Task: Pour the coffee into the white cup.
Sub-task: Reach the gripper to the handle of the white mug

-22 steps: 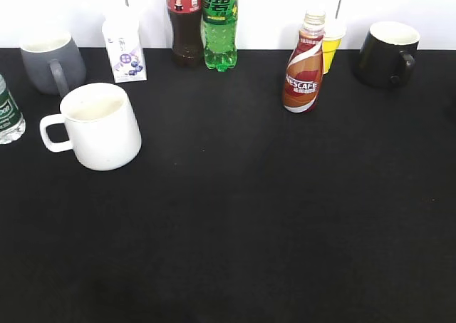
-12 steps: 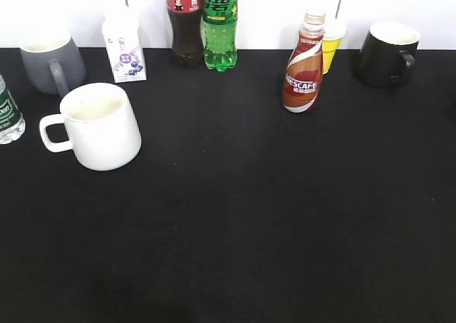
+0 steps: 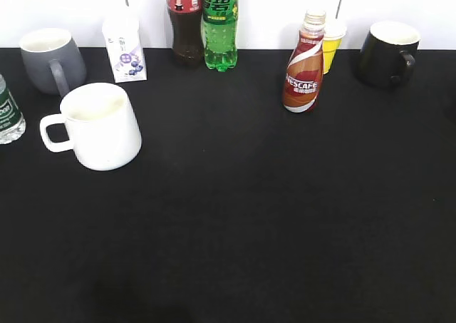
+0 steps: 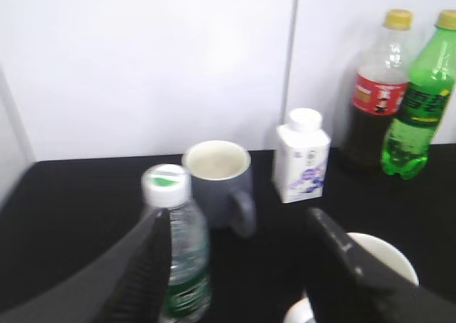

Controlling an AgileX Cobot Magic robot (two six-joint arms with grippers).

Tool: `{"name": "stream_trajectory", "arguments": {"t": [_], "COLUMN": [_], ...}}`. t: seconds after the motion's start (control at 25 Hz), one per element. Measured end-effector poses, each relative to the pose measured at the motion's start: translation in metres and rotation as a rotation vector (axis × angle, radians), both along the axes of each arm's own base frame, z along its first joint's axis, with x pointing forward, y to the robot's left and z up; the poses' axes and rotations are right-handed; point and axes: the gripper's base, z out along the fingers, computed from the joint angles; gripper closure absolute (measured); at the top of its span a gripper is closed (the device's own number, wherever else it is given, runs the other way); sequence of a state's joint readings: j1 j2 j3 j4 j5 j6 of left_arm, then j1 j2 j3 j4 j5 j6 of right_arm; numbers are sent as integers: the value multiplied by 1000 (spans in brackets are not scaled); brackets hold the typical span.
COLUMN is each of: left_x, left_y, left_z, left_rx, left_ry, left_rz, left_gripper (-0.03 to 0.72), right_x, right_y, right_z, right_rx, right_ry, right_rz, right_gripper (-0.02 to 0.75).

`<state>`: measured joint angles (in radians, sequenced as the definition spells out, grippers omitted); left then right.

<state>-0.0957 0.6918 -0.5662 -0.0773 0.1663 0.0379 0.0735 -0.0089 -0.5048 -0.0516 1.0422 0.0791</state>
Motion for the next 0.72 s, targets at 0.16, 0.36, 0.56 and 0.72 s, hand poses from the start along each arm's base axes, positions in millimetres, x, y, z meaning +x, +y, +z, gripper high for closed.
{"name": "stream_trajectory", "arguments": {"t": [0.16,0.36,0.56,0.72], "left_x": [13,44,70,77], "left_y": [-15,-31,-37,-38], "left_z": [-81,-143,-184,-198], "left_rx": [-42,-12,-50,-54], "left_ry": [51,167,122,96], "left_rz": [-52,-72,-36,-33], "left_gripper": [246,245,245,245], "right_x": [0,0,0,0], "right_y": [0,0,0,0], "right_z": [0,0,0,0], "right_rx": [0,0,0,0], "right_ry": [0,0,0,0], "right_rz": [0,0,0,0], "right_gripper": [164,164,164,164]}}
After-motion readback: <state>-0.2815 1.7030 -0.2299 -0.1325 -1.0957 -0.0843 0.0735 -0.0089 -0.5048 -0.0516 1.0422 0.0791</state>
